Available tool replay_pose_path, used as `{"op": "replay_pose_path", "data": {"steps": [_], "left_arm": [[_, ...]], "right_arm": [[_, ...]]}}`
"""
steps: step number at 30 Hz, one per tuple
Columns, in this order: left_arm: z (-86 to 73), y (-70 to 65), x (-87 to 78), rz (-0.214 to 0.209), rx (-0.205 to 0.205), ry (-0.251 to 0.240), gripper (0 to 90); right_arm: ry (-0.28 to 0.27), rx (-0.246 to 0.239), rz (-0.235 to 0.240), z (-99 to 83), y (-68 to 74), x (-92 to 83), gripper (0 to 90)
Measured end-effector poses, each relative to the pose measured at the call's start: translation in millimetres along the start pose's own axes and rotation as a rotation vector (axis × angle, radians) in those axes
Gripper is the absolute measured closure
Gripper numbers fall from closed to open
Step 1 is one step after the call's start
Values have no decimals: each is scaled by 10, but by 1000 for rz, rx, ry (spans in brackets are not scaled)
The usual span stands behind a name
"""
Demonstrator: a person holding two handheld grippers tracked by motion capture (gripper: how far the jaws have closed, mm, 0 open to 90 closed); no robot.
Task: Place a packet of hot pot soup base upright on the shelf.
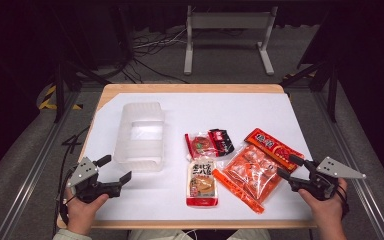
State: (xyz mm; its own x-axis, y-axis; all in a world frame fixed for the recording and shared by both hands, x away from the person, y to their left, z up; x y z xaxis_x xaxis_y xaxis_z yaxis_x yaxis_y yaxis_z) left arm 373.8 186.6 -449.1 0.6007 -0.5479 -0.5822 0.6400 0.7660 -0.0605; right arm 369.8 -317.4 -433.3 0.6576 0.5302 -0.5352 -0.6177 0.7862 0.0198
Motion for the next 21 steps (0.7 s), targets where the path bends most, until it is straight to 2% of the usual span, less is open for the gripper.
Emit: {"op": "replay_pose_path", "data": {"steps": [12,17,21], "left_arm": [[-26,-28,16,-4,-1,11,99],[-22,-44,18,4,9,10,99],[-22,-38,20,3,6,11,99]], "right_arm": [[3,1,-20,87,-108,56,318],[8,28,-14,151,-244,62,302],[12,42,-19,171,-295,76,301]]}}
Point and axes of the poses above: each handheld gripper's, and its own axes: x roughly forward along the jaws, z roughly out of its top, y roughly to its left, the point moved 9 cm from there along x, roughly forward along the jaws, and after that the axes turned 14 degrees about y, right-handed, at the moved point
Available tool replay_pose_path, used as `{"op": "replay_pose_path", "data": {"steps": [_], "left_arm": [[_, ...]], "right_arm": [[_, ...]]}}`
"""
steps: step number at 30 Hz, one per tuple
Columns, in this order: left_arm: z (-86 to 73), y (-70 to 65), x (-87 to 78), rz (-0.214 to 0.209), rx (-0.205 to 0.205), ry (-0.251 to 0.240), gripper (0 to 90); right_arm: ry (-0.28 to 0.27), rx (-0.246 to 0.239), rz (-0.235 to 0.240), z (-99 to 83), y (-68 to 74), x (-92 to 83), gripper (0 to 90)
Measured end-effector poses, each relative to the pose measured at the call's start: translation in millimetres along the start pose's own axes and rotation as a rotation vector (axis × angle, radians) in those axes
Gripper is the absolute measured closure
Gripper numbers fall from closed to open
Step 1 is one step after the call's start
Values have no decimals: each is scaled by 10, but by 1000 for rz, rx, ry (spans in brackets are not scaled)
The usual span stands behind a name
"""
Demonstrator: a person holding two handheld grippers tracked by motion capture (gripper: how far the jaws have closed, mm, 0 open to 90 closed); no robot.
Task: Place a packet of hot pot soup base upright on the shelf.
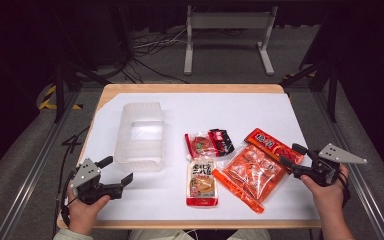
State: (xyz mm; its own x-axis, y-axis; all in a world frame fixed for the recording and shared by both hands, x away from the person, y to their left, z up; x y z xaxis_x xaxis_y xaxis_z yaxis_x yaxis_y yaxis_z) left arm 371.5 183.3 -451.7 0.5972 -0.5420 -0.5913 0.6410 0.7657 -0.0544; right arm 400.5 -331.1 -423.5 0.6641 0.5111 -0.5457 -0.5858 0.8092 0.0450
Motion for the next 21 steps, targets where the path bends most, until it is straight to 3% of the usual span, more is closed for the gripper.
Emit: {"op": "replay_pose_path", "data": {"steps": [10,17,19,21], "left_arm": [[-36,-10,26,8,-13,16,92],[-42,12,10,12,-23,12,95],[-48,18,16,11,-26,15,94],[-55,20,27,10,-24,21,95]], "right_arm": [[20,-2,-45,44,-208,105,306],[24,32,-59,44,-379,118,344],[45,50,-53,10,-400,135,331],[134,87,-37,-86,-454,204,279]]}}
Point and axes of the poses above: each handheld gripper's, and its own axes: x roughly forward along the jaws, z roughly out of its top, y roughly to its left, the point moved 9 cm from there along x, roughly forward along the jaws, and after that the axes turned 14 degrees about y, right-handed, at the moved point
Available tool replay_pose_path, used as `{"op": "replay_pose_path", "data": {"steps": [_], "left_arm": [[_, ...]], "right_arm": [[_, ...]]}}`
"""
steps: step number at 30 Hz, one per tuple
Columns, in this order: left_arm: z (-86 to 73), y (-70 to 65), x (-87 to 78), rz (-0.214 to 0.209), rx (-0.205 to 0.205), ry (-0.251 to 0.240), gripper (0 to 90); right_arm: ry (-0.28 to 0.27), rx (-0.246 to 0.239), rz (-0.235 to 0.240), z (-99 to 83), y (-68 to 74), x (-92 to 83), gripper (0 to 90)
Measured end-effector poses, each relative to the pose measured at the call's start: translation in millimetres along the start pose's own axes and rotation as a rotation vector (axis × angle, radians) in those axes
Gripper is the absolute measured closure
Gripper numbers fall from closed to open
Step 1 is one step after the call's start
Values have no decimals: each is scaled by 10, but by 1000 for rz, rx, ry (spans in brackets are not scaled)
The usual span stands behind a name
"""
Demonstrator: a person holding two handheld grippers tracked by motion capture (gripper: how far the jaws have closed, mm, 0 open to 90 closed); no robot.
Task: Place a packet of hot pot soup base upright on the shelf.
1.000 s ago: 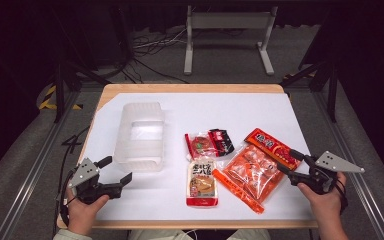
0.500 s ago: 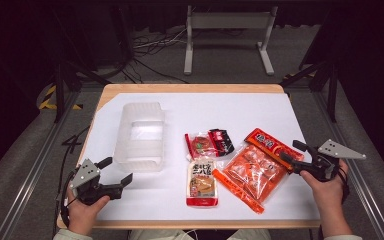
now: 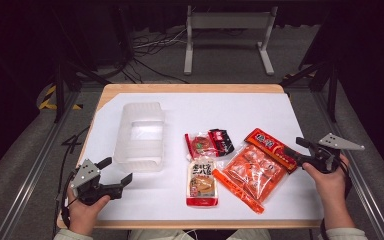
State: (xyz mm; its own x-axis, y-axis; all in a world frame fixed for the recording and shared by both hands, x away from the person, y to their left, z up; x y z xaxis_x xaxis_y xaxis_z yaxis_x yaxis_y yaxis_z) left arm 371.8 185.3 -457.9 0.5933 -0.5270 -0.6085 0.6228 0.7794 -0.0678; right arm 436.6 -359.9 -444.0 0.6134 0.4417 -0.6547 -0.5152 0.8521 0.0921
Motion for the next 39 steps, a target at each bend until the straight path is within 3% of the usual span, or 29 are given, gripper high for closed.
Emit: {"op": "replay_pose_path", "data": {"steps": [1,5,11,17,23,27,31,32,39], "left_arm": [[0,-5,4,-2,-1,0,95],[7,-8,-4,0,-2,-5,96],[3,4,-4,0,-7,-5,96],[3,-6,-3,1,-3,-4,97],[-2,-3,1,2,0,1,98],[-1,-7,1,1,0,0,99],[-2,-1,1,4,-2,0,99],[-1,-1,0,3,0,1,99],[-3,-4,3,4,3,2,99]], "right_arm": [[26,16,-13,-29,-35,26,279],[40,43,-23,-72,-120,66,265],[53,55,-23,-148,-183,101,264],[59,111,-20,-233,-266,147,263],[87,115,-25,-296,-314,190,263],[93,146,-38,-326,-363,183,248],[119,188,-18,-375,-381,208,240],[134,215,15,-395,-360,230,240],[121,235,48,-368,-314,213,280]]}}
Point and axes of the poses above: each handheld gripper's, and its own axes: x roughly forward along the jaws, z roughly out of its top, y roughly to its left, the point moved 9 cm from there along x, roughly forward along the jaws, and after that the axes turned 14 degrees about y, right-handed, at the moved point
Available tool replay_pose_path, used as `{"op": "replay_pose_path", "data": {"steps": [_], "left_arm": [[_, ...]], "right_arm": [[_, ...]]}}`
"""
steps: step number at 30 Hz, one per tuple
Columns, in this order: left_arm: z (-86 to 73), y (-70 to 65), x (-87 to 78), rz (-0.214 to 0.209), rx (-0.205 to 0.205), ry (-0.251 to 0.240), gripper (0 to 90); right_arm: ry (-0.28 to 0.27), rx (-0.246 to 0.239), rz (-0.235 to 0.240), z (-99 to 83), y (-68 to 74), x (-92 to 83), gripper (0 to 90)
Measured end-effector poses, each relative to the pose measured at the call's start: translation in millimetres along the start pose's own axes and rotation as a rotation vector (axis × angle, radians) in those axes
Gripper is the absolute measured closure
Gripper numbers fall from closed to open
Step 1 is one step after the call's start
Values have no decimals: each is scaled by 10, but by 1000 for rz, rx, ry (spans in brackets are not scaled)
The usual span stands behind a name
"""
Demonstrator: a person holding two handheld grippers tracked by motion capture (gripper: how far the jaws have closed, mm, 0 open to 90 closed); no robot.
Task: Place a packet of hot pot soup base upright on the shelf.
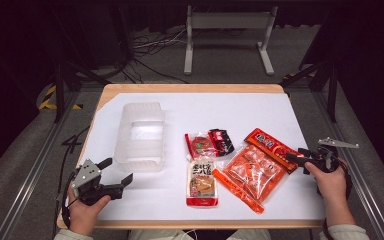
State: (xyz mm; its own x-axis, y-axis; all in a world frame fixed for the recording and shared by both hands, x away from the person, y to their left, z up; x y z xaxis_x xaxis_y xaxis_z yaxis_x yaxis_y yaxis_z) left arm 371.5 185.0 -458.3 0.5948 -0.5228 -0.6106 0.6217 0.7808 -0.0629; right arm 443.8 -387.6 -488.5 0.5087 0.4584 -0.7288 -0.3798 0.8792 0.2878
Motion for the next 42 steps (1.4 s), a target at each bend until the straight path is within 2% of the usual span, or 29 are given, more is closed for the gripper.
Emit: {"op": "replay_pose_path", "data": {"steps": [4,10,12,17,19,20,21,23,25,29,31,33,35,37,40,42], "left_arm": [[-1,1,3,1,0,1,100],[-4,0,10,1,0,3,101],[-3,0,9,2,0,3,101],[-1,10,3,9,1,-1,101],[-1,15,0,12,-1,-1,101],[-1,20,0,15,3,0,101],[-1,14,1,13,-1,-1,101],[3,13,-2,14,0,-3,102],[3,12,-6,14,-2,-6,101],[3,23,-14,32,7,-10,124],[9,26,-22,50,20,-17,162],[15,27,-30,59,20,-23,185],[20,34,-41,63,23,-26,203],[21,33,-48,53,22,-27,249],[16,30,-63,31,8,-19,265],[12,28,-84,25,4,-8,273]], "right_arm": [[-29,-2,18,40,62,-57,326],[7,-37,92,32,235,-52,435],[22,-72,78,41,306,-43,450],[29,-84,74,31,319,-34,498],[45,-88,102,9,333,-24,557],[68,-90,134,-13,363,-10,586],[83,-103,144,-30,387,16,586],[112,-136,101,-56,387,80,586],[115,-137,88,-58,384,116,608],[108,-152,55,-68,324,130,755],[120,-187,26,-69,295,135,852],[124,-232,-6,-62,267,140,896],[126,-224,0,-56,260,136,900],[129,-221,2,-52,256,128,900],[118,-205,12,-47,248,119,900],[106,-162,29,-46,233,111,900]]}}
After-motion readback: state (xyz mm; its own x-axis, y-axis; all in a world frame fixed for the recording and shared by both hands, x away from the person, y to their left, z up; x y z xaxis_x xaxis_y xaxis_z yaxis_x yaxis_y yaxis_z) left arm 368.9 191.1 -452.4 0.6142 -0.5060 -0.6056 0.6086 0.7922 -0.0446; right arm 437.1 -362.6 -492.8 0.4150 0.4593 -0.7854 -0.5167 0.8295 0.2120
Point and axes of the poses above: each handheld gripper's, and its own axes: x roughly forward along the jaws, z roughly out of its top, y roughly to its left, the point moved 9 cm from there along x, roughly forward along the jaws, and after that the axes turned 14 degrees about y, right-handed, at the moved point
